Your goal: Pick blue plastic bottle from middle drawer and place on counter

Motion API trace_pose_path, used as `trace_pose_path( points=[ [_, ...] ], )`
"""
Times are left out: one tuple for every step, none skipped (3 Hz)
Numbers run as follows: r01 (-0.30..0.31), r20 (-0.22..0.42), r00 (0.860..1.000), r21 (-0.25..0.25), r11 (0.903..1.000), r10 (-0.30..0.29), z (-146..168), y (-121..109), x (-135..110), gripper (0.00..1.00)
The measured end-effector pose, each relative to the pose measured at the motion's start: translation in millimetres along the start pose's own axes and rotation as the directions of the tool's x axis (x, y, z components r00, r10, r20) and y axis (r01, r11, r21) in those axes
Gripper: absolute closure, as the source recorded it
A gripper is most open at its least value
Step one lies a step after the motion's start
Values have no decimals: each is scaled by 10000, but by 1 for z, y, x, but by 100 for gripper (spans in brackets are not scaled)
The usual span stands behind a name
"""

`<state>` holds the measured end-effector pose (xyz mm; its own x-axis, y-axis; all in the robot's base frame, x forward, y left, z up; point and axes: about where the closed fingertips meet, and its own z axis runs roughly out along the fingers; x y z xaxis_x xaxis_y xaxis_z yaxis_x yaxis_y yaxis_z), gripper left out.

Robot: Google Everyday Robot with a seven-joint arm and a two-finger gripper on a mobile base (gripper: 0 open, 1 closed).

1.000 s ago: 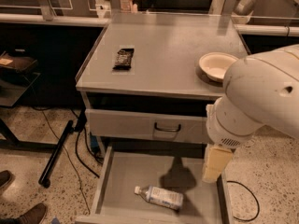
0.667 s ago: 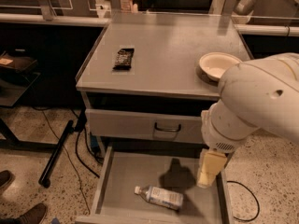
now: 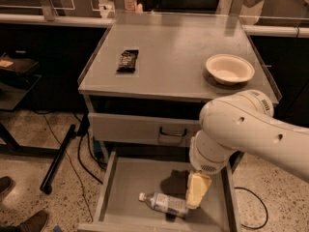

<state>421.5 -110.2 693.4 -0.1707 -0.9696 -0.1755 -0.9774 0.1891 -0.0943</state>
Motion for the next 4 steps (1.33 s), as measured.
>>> trace_pose_path(
  points=[
    [0, 0, 10000, 0, 10000, 0, 0, 0, 0, 0],
    [4, 79, 10000, -306, 9995, -2, 21, 11, -6, 0],
    [15, 281, 9996, -823, 9966, 8, 86, 15, -33, 0],
    [22, 301, 9995, -754, 9972, 0, 87, 18, -32, 0]
  ],
)
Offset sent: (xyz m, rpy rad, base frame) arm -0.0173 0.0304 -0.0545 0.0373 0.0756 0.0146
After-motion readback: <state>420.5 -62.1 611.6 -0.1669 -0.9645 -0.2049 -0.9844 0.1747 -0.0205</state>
